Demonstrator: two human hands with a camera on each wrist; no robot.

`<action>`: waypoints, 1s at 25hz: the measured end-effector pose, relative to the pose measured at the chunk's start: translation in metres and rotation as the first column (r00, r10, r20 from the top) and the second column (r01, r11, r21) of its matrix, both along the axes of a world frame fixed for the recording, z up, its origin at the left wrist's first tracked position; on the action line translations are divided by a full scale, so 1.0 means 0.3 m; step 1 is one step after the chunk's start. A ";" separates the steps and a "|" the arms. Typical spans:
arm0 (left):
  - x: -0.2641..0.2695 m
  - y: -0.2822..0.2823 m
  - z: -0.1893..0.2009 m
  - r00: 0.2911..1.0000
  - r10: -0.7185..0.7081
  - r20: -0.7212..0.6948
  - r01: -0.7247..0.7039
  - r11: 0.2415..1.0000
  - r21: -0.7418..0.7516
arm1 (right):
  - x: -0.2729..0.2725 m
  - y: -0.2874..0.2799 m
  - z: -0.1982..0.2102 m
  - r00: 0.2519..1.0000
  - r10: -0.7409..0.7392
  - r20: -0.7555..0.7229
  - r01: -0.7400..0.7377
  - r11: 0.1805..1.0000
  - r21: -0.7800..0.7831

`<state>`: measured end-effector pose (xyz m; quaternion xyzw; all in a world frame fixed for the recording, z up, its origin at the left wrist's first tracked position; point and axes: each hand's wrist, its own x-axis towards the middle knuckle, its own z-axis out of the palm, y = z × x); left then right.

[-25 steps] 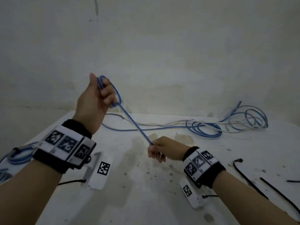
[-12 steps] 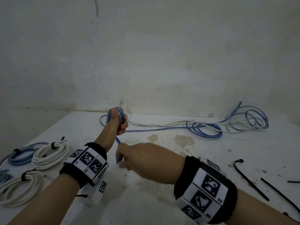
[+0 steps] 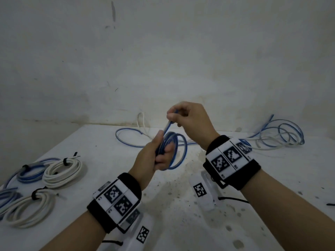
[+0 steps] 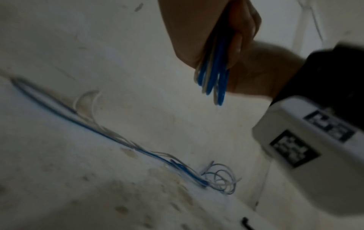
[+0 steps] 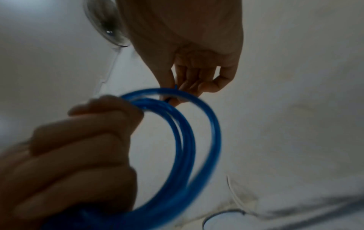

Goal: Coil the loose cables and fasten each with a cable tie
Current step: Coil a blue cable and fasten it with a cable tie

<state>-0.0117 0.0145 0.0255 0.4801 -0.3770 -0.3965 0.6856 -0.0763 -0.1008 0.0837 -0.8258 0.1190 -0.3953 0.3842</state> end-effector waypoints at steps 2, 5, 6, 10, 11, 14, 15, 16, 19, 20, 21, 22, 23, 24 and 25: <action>-0.006 -0.009 0.000 0.992 -0.006 -0.125 -0.006 0.995 -0.097 | 0.019 -0.025 -0.056 0.996 0.059 -0.071 -0.043 0.976 0.212; 0.010 -0.010 -0.009 0.984 0.017 -0.180 -0.036 0.994 -0.101 | 0.015 -0.034 -0.106 0.956 0.184 -0.228 -0.097 0.932 0.349; 0.020 -0.004 -0.008 0.984 0.022 -0.177 -0.040 0.994 -0.099 | 0.009 -0.035 -0.120 0.950 0.224 -0.217 -0.149 0.937 0.315; 0.057 0.010 0.006 0.961 0.026 -0.276 -0.072 0.985 -0.156 | -0.007 -0.028 -0.197 0.977 0.129 -0.171 -0.167 0.958 -0.233; 0.057 0.011 0.006 0.952 0.014 -0.305 -0.067 0.984 -0.165 | -0.003 -0.027 -0.214 0.988 0.035 -0.152 -0.090 0.923 -0.375; 0.059 0.022 0.002 0.922 -0.074 -0.380 0.011 0.986 -0.164 | -0.003 -0.023 -0.225 0.978 -0.187 0.095 0.207 0.776 -0.596; 0.066 0.028 0.003 0.914 -0.118 -0.387 0.063 0.986 -0.153 | -0.006 -0.018 -0.223 0.963 -0.198 0.182 0.269 0.723 -0.636; 0.071 0.035 0.004 0.910 -0.168 -0.380 0.127 0.983 -0.131 | -0.009 -0.018 -0.225 0.962 -0.160 0.222 0.270 0.689 -0.673; 0.090 0.050 -0.004 0.907 -0.312 -0.285 0.313 0.949 -0.043 | -0.010 -0.013 -0.225 0.993 0.060 0.099 0.029 0.698 -0.715; 0.097 0.051 -0.006 0.897 -0.354 -0.267 0.357 0.933 -0.036 | -0.013 -0.008 -0.216 0.993 0.118 0.012 -0.081 0.746 -0.661; 0.103 0.053 -0.008 0.887 -0.383 -0.258 0.389 0.921 -0.030 | -0.019 -0.002 -0.204 0.980 0.178 -0.087 -0.196 0.807 -0.557; 0.111 0.054 -0.007 0.884 -0.399 -0.243 0.407 0.913 -0.021 | -0.029 0.008 -0.193 0.953 0.239 -0.186 -0.297 0.856 -0.423; 0.118 0.057 -0.003 0.886 -0.407 -0.223 0.416 0.909 -0.007 | -0.039 0.021 -0.188 0.920 0.285 -0.267 -0.362 0.880 -0.308; 0.122 0.060 0.001 0.893 -0.403 -0.203 0.414 0.910 0.016 | -0.049 0.031 -0.188 0.898 0.309 -0.315 -0.391 0.887 -0.246; 0.124 0.063 0.009 0.910 -0.375 -0.178 0.391 0.919 0.059 | -0.054 0.038 -0.189 0.887 0.318 -0.335 -0.404 0.886 -0.228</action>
